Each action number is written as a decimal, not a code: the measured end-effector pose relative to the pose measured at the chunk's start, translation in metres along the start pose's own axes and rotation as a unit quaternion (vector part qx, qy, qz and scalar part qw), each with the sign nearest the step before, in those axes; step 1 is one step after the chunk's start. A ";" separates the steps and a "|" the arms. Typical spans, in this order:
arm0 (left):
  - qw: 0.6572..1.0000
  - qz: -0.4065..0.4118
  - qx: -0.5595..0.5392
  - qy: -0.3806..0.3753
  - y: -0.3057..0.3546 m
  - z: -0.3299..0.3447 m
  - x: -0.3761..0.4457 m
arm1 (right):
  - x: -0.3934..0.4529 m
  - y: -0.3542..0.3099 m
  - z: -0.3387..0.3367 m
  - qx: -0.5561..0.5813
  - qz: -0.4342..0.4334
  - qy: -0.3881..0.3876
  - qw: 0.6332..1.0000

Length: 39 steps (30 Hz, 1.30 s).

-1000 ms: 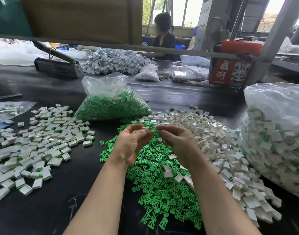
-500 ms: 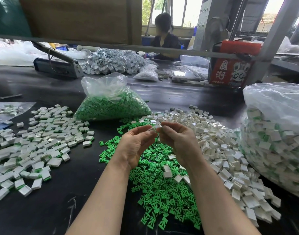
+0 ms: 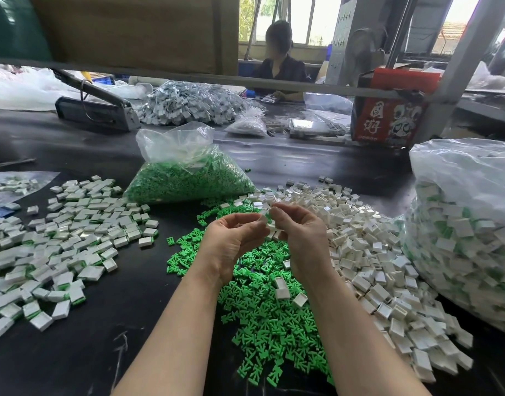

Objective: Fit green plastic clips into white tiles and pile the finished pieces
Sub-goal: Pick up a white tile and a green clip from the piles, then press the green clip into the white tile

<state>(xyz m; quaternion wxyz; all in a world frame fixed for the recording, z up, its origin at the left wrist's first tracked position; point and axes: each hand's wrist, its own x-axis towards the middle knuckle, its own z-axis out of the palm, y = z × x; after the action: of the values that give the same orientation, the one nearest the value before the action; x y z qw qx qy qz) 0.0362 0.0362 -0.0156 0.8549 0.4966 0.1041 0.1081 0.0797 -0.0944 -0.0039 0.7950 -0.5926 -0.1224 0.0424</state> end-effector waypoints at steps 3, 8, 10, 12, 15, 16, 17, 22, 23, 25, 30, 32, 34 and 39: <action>1.000 0.014 0.007 0.005 0.000 0.001 0.000 | 0.001 0.002 0.001 -0.001 -0.010 0.000 1.000; 0.998 0.047 0.041 0.010 -0.002 0.001 0.000 | 0.000 0.007 0.001 -0.010 -0.018 -0.006 1.000; 0.997 0.054 0.045 0.004 -0.003 0.000 0.000 | 0.000 0.008 0.001 -0.002 -0.014 0.000 1.000; 0.996 0.060 0.059 -0.001 -0.004 -0.001 -0.001 | 0.000 0.009 0.001 0.002 -0.014 0.005 1.000; 0.980 0.052 0.190 -0.021 -0.004 -0.001 -0.001 | 0.000 0.011 0.003 -0.006 -0.019 0.001 1.000; 0.970 0.044 0.235 -0.042 -0.003 -0.002 -0.002 | 0.000 0.012 0.004 -0.012 -0.020 -0.002 1.000; 0.962 0.037 0.263 -0.065 -0.003 -0.003 -0.003 | 0.000 0.013 0.004 -0.022 -0.021 -0.006 1.000; 0.947 0.029 0.301 -0.107 -0.005 -0.007 -0.005 | 0.001 0.011 -0.001 -0.127 -0.022 -0.064 0.990; 0.946 0.029 0.305 -0.108 -0.007 -0.006 -0.004 | 0.002 0.010 -0.002 -0.170 -0.022 -0.081 0.982; 0.944 0.035 0.311 -0.104 -0.010 -0.006 -0.002 | 0.002 0.010 -0.002 -0.300 -0.042 -0.111 0.946; 0.925 0.069 0.362 -0.088 -0.011 -0.008 0.001 | 0.001 0.009 0.000 -0.456 -0.095 -0.147 0.873; 0.918 0.075 0.378 -0.090 -0.010 -0.006 -0.001 | 0.000 0.008 -0.002 -0.433 -0.085 -0.154 0.884; 0.912 0.082 0.392 -0.091 -0.009 -0.003 -0.003 | 0.000 0.008 -0.003 -0.403 -0.069 -0.154 0.899; 0.898 0.088 0.421 -0.089 -0.009 0.002 -0.005 | 0.000 0.014 -0.003 -0.409 -0.063 -0.153 0.898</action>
<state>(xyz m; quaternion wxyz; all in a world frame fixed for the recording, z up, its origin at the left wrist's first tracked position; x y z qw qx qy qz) 0.0323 0.0287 -0.0224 0.5588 0.8248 0.0197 0.0845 0.0813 -0.0932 -0.0182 0.4555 -0.8425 -0.2863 0.0285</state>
